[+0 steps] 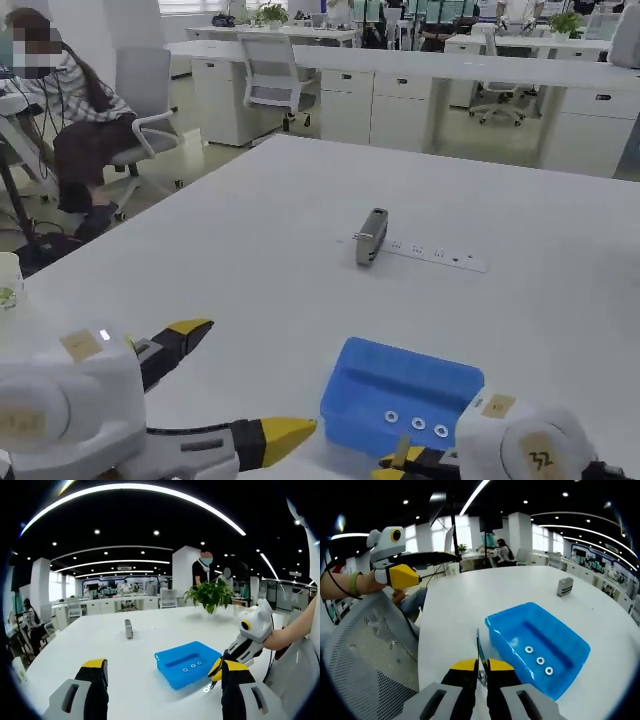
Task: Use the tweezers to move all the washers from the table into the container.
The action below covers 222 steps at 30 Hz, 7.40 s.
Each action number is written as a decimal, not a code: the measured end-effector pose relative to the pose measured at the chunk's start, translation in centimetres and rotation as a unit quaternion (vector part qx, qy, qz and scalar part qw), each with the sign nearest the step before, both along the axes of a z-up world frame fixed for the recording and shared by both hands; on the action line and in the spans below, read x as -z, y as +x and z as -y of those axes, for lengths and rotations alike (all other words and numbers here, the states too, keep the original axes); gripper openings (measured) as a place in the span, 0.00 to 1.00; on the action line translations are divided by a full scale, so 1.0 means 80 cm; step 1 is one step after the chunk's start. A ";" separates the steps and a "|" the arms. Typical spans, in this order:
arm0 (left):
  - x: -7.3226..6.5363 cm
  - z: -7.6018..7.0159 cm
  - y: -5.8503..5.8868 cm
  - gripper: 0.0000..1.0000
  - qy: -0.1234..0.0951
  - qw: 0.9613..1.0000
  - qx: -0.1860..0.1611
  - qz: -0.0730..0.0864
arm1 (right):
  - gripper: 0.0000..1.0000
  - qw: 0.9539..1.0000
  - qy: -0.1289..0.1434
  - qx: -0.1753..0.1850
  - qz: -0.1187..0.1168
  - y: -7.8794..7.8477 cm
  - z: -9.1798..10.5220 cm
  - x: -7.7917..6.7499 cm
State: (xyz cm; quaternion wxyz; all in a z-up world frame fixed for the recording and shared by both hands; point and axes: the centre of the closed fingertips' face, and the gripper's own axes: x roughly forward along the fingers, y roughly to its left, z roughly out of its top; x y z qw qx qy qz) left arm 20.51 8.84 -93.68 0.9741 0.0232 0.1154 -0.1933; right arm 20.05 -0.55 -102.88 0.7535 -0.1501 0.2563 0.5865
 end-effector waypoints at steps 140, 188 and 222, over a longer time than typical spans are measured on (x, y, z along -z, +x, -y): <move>0.015 0.025 -0.019 0.89 0.000 0.995 0.092 -0.026 | 0.03 0.994 0.029 0.079 -0.069 0.034 -0.031 -0.054; 0.015 0.025 -0.019 0.87 0.001 0.995 0.093 -0.024 | 0.02 0.998 -0.067 0.005 0.016 0.002 -0.021 0.015; 0.018 0.027 -0.020 0.86 0.002 0.995 0.098 -0.027 | 0.03 0.992 0.041 0.119 -0.019 0.097 -0.046 -0.056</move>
